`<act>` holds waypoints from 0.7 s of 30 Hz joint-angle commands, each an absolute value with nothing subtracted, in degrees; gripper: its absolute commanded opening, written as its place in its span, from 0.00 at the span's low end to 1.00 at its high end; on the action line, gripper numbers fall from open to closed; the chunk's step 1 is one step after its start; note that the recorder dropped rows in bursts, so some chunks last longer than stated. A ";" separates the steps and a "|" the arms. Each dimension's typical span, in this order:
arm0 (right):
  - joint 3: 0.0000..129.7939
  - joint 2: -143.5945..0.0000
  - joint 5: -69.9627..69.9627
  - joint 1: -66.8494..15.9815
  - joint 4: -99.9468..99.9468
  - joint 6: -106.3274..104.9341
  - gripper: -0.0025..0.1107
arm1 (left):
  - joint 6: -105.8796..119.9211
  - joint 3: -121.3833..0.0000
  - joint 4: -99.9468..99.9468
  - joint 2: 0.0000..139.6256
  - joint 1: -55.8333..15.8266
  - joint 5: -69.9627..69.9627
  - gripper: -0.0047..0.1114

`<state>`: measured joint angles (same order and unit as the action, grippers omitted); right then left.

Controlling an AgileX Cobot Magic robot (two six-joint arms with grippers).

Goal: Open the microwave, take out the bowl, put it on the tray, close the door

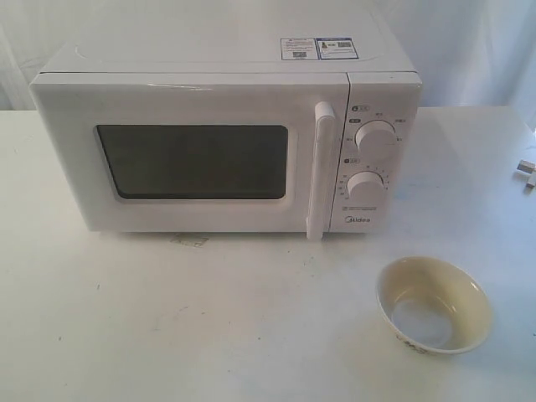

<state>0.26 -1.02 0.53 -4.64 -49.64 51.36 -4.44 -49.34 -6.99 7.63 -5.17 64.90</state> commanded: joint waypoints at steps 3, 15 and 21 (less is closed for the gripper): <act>0.00 -0.80 2.97 -4.27 -9.77 6.87 0.02 | -4.67 -49.45 -6.87 7.25 -5.40 69.96 0.04; 0.00 -0.80 11.72 -4.27 -3.04 -0.33 0.02 | -4.67 -49.45 -6.87 7.25 -5.40 69.96 0.04; 0.00 -0.80 17.03 -4.27 -2.38 -0.60 0.02 | -4.67 -49.45 -6.87 7.25 -5.40 69.96 0.04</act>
<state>0.26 -1.02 14.44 -4.64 -2.69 -0.31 -4.44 -49.34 -6.99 7.63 -5.17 64.90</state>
